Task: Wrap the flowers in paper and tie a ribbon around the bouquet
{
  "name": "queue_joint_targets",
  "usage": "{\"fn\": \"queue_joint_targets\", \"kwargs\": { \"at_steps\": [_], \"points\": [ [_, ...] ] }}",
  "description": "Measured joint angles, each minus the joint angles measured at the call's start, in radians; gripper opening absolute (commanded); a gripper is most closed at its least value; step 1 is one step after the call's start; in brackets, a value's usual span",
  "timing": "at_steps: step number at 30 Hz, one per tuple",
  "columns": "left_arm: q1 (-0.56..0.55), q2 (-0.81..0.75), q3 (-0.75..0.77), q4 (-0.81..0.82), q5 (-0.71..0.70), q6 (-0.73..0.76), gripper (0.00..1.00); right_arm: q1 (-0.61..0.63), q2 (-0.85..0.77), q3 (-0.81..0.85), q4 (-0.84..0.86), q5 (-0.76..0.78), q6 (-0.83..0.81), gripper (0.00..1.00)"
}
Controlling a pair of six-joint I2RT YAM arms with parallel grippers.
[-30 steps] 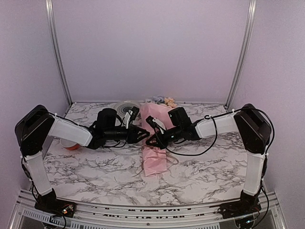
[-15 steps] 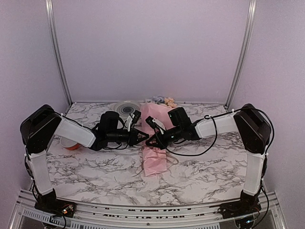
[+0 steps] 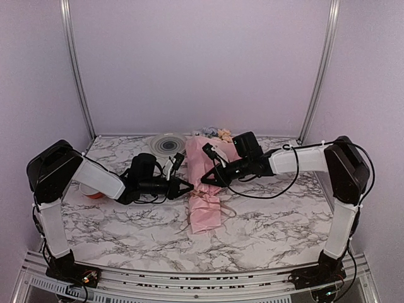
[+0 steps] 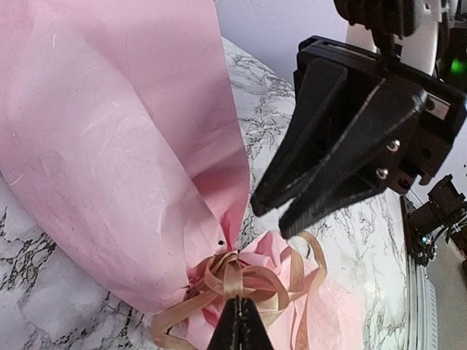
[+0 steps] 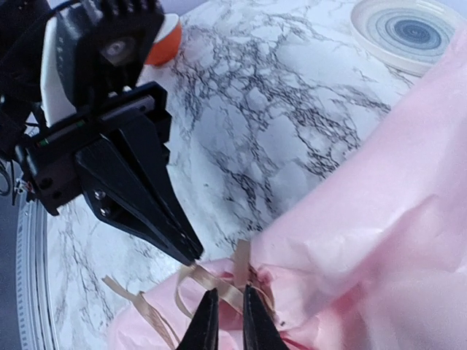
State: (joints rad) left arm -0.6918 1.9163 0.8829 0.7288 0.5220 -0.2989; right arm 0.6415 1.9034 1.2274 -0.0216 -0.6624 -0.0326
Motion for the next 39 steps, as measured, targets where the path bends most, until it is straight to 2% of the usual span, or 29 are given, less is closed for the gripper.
{"fn": "queue_joint_targets", "kwargs": {
  "at_steps": [5,11,17,23,24,27,28,34,39],
  "points": [
    [0.0,0.0,-0.005,0.001,0.001,0.0,0.0,-0.013,0.015,0.027,-0.06,0.057,-0.003,0.1],
    [0.0,0.0,-0.028,0.001,0.01,-0.001,0.0,0.01,0.068,0.109,-0.133,0.109,-0.043,0.15],
    [0.0,0.0,-0.03,0.002,0.028,-0.005,0.0,0.038,0.11,0.14,-0.185,0.14,-0.078,0.28],
    [0.0,0.0,-0.035,0.003,0.046,-0.005,0.0,0.039,0.143,0.155,-0.224,0.129,-0.104,0.29],
    [0.0,0.0,-0.036,0.003,0.047,-0.005,0.0,0.039,0.147,0.158,-0.229,0.121,-0.109,0.27],
    [0.0,0.0,-0.036,0.003,0.048,-0.005,0.0,0.039,0.158,0.168,-0.248,0.093,-0.135,0.05],
    [0.0,0.0,-0.036,0.003,0.048,-0.005,0.0,0.039,0.159,0.169,-0.254,0.084,-0.141,0.0],
    [0.0,-0.011,-0.036,0.003,0.056,-0.004,0.0,0.027,0.159,0.171,-0.263,0.064,-0.138,0.0],
    [0.0,-0.031,-0.04,0.005,0.064,0.0,0.0,0.0,0.116,0.137,-0.191,0.062,-0.079,0.0]
  ]
}}
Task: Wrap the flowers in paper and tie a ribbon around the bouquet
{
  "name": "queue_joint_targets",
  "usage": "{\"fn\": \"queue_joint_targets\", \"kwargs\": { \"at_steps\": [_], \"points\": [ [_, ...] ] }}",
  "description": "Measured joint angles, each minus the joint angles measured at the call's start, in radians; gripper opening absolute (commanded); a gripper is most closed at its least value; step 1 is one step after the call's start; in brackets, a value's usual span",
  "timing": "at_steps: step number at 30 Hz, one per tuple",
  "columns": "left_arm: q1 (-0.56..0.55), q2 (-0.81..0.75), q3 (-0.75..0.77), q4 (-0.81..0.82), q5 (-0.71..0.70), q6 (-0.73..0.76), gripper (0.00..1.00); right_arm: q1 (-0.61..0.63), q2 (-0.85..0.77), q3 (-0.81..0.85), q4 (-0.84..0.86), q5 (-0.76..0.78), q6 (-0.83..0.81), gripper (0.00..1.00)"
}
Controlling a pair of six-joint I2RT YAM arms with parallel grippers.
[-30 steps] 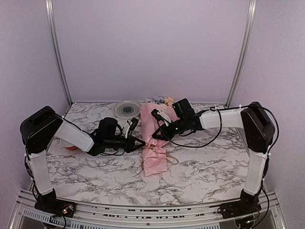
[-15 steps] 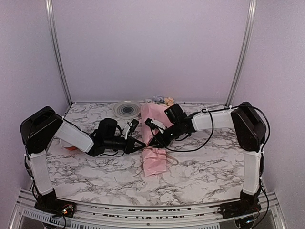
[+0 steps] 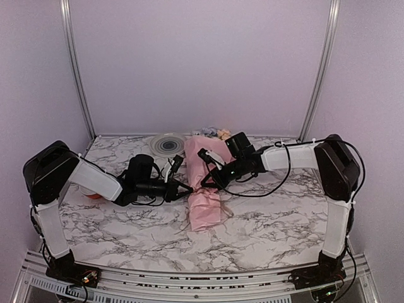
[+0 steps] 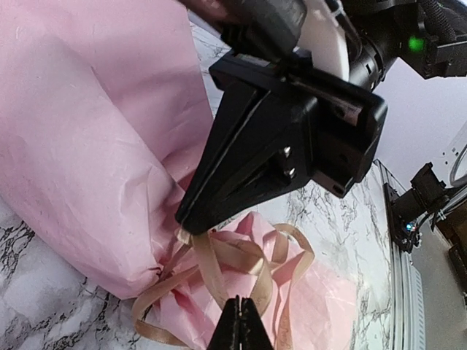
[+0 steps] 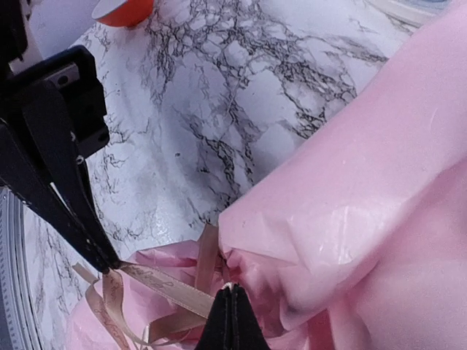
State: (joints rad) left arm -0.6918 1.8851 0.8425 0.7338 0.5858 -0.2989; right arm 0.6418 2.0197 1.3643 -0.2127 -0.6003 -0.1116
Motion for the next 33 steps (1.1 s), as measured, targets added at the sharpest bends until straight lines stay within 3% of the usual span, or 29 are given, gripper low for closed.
{"fn": "queue_joint_targets", "kwargs": {
  "at_steps": [7,15,24,33],
  "points": [
    [0.0,-0.008,0.0,0.018,0.0,0.006,0.0,-0.018,-0.121,-0.099,0.125,0.003,0.087,0.0],
    [-0.008,-0.006,0.043,0.023,0.0,0.011,0.0,-0.042,-0.126,-0.184,0.211,0.005,0.17,0.0],
    [-0.062,0.049,0.069,0.013,-0.008,0.035,0.0,-0.074,-0.19,-0.397,0.412,-0.024,0.341,0.0],
    [-0.088,0.07,0.093,-0.067,-0.01,0.087,0.0,-0.169,-0.238,-0.521,0.481,0.02,0.451,0.1]
  ]
}}
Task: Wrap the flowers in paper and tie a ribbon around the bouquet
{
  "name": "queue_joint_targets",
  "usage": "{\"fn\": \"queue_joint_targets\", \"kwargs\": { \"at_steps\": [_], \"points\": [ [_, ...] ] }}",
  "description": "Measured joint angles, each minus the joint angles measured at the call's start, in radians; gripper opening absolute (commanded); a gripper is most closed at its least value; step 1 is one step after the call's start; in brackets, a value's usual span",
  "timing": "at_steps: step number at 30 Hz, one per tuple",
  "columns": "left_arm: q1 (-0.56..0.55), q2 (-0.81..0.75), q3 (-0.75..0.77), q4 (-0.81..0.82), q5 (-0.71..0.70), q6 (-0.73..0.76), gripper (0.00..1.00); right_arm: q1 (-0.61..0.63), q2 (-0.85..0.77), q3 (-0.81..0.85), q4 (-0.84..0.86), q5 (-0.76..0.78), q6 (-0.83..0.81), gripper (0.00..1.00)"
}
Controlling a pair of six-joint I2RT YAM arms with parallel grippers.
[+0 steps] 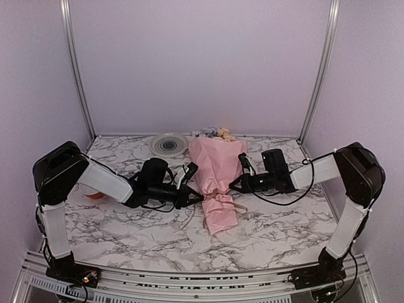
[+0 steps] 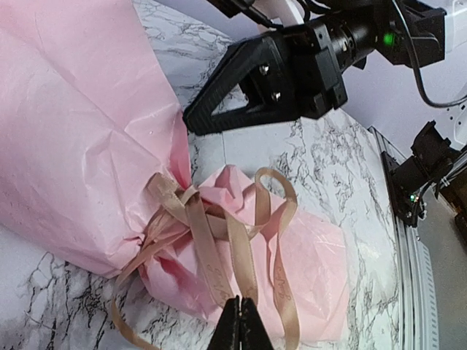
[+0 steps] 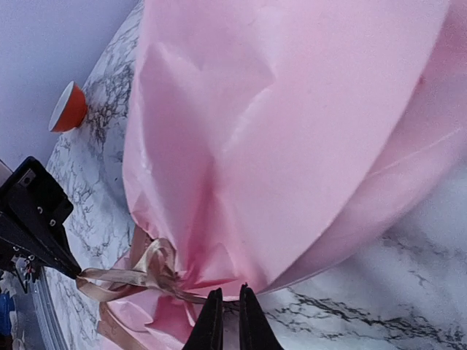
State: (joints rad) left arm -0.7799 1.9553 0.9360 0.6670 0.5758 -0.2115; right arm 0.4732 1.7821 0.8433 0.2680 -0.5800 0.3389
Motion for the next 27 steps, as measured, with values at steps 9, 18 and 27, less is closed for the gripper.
{"fn": "queue_joint_targets", "kwargs": {
  "at_steps": [9,18,27],
  "points": [
    [0.0,0.0,0.049,-0.1,-0.005,0.039,0.0,-0.028,-0.031,-0.003,-0.056,0.032,-0.008,0.22],
    [0.0,0.0,0.16,-0.12,-0.027,0.014,0.0,0.041,-0.178,-0.009,-0.236,0.041,-0.153,0.47],
    [0.002,0.0,0.208,-0.12,-0.04,0.005,0.0,0.056,-0.223,-0.118,-0.378,0.152,-0.167,0.57]
  ]
}}
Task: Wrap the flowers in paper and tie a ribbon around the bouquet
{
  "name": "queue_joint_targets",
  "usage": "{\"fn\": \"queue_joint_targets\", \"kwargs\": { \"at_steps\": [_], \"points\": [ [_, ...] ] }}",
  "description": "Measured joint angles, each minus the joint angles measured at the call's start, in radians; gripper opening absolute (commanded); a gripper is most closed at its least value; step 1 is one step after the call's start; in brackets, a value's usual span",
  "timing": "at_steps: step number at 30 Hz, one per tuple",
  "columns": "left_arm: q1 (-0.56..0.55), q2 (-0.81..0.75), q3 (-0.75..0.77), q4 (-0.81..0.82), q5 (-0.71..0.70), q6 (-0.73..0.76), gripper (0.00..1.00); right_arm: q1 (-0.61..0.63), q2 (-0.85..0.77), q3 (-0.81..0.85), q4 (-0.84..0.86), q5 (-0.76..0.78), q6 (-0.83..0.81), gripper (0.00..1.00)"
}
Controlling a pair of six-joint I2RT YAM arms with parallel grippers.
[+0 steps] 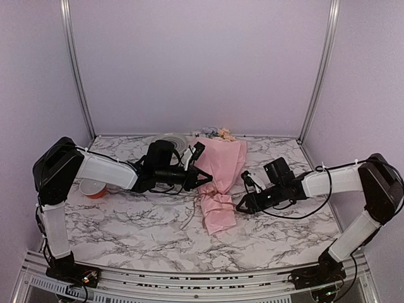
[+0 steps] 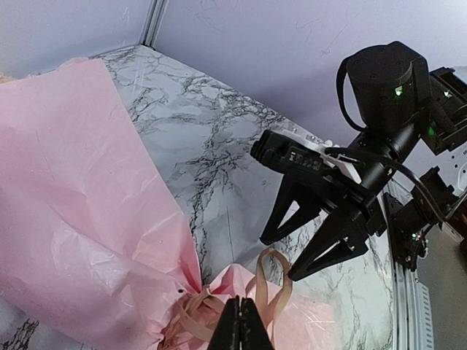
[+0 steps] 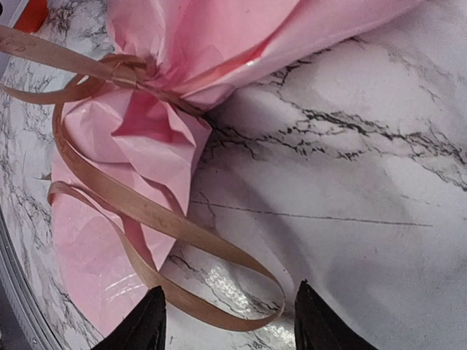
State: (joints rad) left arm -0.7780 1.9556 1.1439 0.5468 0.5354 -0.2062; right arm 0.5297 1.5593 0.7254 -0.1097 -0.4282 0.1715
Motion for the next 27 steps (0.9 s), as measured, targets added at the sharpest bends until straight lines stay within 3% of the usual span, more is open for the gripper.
{"fn": "queue_joint_targets", "kwargs": {
  "at_steps": [6,15,19,27],
  "points": [
    [0.0,0.0,0.0,0.0,-0.002,0.0,0.0,0.0,-0.026,-0.03,-0.029,0.035,0.012,0.46],
    [0.0,0.002,0.0,0.0,-0.002,-0.007,0.0,-0.007,0.019,-0.048,0.007,0.048,0.04,0.06],
    [0.0,0.002,0.0,0.0,-0.002,-0.008,0.0,-0.012,0.032,-0.048,0.026,0.045,0.042,0.0],
    [0.0,0.002,0.0,0.0,-0.002,-0.01,0.0,-0.014,0.031,-0.039,0.022,0.06,0.041,0.0]
  ]
}}
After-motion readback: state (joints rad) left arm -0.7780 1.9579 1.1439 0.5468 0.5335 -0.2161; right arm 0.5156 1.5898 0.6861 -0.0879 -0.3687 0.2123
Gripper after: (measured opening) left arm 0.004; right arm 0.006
